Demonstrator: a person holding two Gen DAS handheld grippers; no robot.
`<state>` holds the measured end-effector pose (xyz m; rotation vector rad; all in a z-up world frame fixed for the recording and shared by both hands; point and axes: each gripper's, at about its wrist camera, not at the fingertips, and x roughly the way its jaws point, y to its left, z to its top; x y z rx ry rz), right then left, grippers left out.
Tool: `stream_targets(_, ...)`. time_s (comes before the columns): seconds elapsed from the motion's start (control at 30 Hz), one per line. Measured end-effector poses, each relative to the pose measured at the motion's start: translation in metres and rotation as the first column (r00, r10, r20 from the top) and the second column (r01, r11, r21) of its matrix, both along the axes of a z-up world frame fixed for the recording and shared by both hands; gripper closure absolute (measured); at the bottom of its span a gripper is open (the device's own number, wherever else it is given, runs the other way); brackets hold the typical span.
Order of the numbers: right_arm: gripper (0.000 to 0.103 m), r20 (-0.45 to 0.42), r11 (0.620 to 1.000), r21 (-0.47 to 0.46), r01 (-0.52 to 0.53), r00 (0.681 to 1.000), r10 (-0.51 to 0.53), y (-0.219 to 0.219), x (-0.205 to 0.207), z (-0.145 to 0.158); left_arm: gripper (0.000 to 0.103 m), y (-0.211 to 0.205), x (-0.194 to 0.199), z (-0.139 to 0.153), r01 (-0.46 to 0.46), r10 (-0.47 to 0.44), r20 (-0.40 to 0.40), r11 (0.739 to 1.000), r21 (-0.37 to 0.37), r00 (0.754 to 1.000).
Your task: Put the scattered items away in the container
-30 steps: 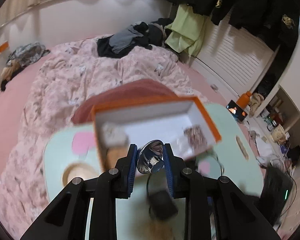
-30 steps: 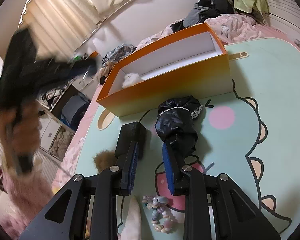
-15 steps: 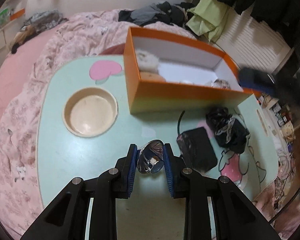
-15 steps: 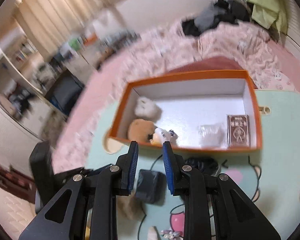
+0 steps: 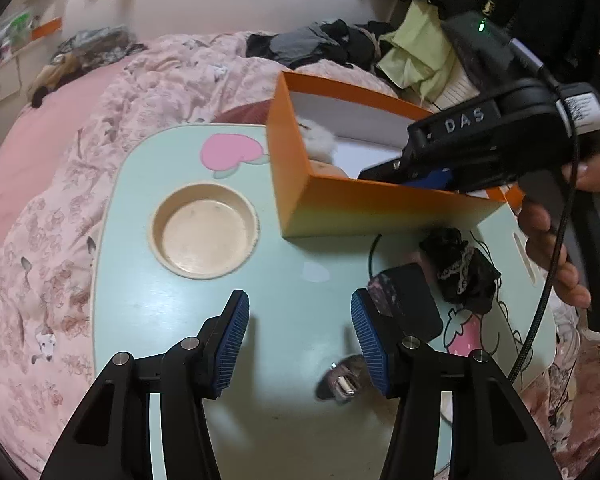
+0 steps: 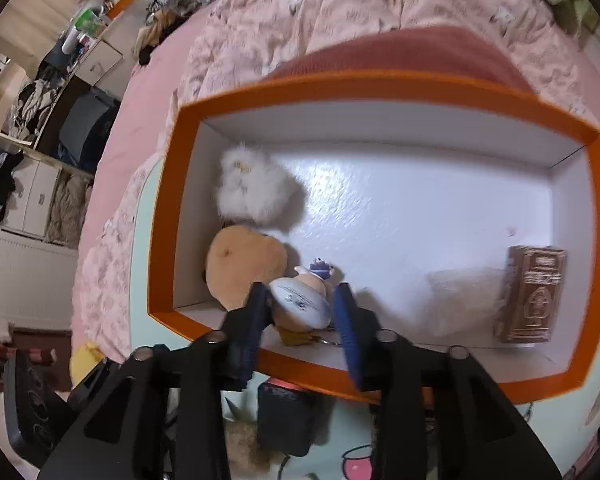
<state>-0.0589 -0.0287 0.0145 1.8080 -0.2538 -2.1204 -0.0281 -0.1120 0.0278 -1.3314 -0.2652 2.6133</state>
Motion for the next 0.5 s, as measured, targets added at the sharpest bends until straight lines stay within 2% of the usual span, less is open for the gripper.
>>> stream_targets(0.1, 0.065, 0.051, 1.000, -0.026, 0.002, 0.999, -0.001, 0.004, -0.004, -0.012, 0.051, -0.002, -0.002, -0.002, -0.001, 0.001, 0.007, 1.000, 0.002, 1.000)
stream_targets(0.2, 0.065, 0.038, 0.997, -0.077, 0.027, 0.999, -0.025, 0.012, -0.004, -0.013, 0.051, -0.004, -0.002, -0.002, -0.002, 0.002, 0.007, 1.000, 0.005, 1.000)
stream_targets(0.37, 0.065, -0.011, 0.984, -0.166, 0.064, 0.998, -0.066, 0.036, 0.002, 0.008, 0.051, -0.009, -0.002, -0.001, -0.010, 0.010, 0.002, 1.000, 0.011, 1.000)
stream_targets(0.5, 0.065, -0.098, 0.977, -0.204, 0.060, 0.992, -0.082, 0.050, 0.019, 0.038, 0.051, -0.010, -0.001, 0.001, -0.012, 0.012, 0.000, 1.000, 0.014, 1.000)
